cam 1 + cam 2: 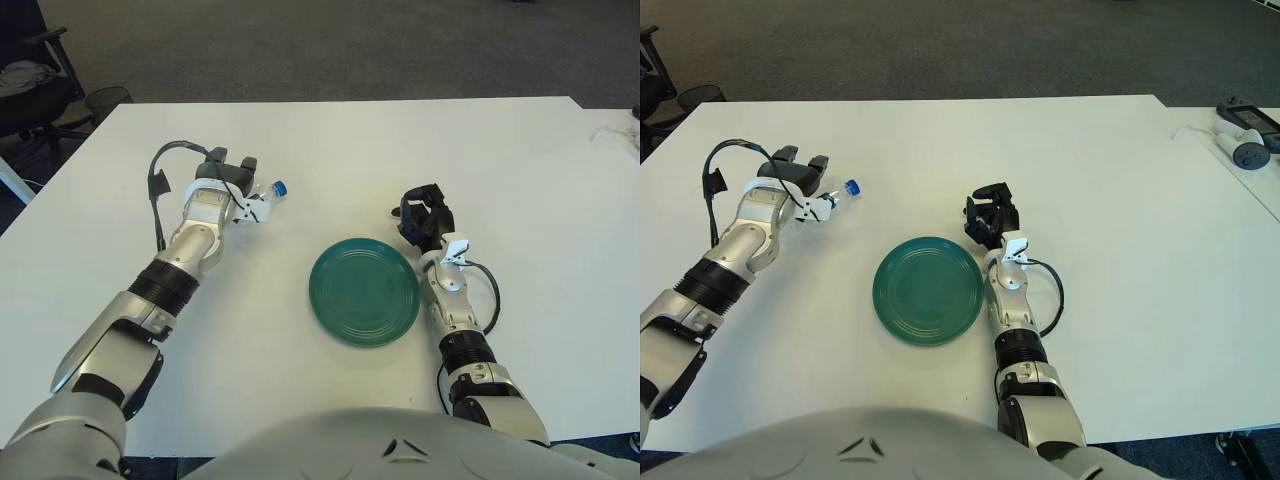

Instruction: Put the bottle into the plate.

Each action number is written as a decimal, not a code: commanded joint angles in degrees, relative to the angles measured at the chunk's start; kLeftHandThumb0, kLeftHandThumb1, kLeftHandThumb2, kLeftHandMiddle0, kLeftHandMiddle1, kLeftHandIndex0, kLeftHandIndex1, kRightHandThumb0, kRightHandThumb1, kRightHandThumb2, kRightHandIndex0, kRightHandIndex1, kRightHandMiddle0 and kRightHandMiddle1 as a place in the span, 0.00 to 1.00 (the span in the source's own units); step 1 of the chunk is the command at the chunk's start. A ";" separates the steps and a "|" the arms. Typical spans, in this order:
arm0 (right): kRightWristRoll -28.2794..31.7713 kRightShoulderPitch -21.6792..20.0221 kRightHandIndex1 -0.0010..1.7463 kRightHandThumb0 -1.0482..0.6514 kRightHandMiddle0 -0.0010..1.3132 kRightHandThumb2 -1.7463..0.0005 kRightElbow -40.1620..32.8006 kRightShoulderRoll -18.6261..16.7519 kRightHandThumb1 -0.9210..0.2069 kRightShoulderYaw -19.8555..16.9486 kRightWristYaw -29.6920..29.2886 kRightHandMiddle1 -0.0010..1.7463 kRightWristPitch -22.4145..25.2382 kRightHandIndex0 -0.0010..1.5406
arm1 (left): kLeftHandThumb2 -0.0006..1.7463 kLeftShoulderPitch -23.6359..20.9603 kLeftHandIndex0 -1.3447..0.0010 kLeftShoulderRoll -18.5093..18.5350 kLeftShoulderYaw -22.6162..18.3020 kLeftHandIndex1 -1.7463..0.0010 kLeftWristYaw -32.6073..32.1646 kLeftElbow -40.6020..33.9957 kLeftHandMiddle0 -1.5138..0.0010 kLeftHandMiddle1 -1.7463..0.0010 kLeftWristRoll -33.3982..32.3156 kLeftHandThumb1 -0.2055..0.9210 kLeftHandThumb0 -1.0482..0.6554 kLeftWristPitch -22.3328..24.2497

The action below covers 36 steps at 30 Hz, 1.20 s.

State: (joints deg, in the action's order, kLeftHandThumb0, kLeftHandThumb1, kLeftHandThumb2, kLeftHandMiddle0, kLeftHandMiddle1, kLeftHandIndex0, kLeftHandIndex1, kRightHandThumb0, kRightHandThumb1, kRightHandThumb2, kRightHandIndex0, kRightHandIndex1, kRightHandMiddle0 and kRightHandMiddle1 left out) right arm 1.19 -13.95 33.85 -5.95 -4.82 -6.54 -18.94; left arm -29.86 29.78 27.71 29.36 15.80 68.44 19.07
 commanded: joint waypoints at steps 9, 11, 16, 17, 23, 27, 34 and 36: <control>0.83 3.17 0.83 0.61 0.24 0.54 3.22 -0.16 0.22 -0.60 0.15 1.00 3.39 0.27 | 0.67 -1.28 1.00 -0.95 2.35 1.00 7.41 -4.02 1.00 1.00 6.70 1.00 0.00 6.97; 0.87 3.14 0.83 0.61 0.24 0.55 3.29 -0.16 0.22 -0.64 0.26 1.00 3.35 0.27 | 0.67 -1.19 1.00 -0.71 2.52 1.00 9.13 -5.39 1.00 1.00 7.33 1.00 0.00 7.15; 0.90 3.05 0.83 0.61 0.24 0.55 3.51 -0.14 0.22 -0.70 0.51 1.00 3.27 0.27 | 0.67 -1.78 1.00 0.38 2.94 1.00 15.13 -8.81 1.00 1.00 7.75 1.00 0.00 5.40; 0.89 3.04 0.83 0.61 0.24 0.55 3.54 -0.15 0.22 -0.71 0.53 1.00 3.28 0.27 | 0.68 -1.90 1.00 0.56 2.95 1.00 16.00 -9.14 1.00 1.00 7.65 1.00 0.00 4.95; 0.70 3.05 0.83 0.61 0.24 0.55 3.28 -0.28 0.22 -0.77 0.06 1.00 3.97 0.27 | 0.70 -2.63 1.00 1.35 3.08 1.00 19.32 -8.74 0.99 1.00 7.28 1.00 0.00 2.41; 0.73 3.07 0.83 0.61 0.23 0.55 3.20 -0.34 0.22 -0.79 -0.05 1.00 4.07 0.28 | 0.71 -3.27 1.00 1.33 3.08 1.00 19.56 -7.18 0.99 0.99 7.45 1.00 0.00 1.43; 0.69 3.15 0.83 0.61 0.24 0.55 3.05 -0.39 0.22 -0.75 -0.17 1.00 4.08 0.27 | 0.72 -3.74 1.00 0.57 3.14 1.00 19.34 -5.41 0.98 0.99 8.78 1.00 0.00 2.20; 0.63 3.18 0.83 0.61 0.24 0.55 2.97 -0.37 0.22 -0.72 -0.22 1.00 4.14 0.27 | 0.73 -3.98 1.00 0.32 3.24 1.00 19.10 -4.61 0.98 0.99 8.89 1.00 0.00 2.19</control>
State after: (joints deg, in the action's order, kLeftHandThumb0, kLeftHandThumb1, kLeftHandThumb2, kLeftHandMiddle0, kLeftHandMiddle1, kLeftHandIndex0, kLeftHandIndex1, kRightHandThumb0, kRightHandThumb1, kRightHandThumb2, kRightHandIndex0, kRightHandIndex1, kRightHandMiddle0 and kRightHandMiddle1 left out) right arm 1.23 -13.99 33.90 -5.95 -5.09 -6.22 -18.86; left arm -31.96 30.04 30.64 48.57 9.85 76.31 21.05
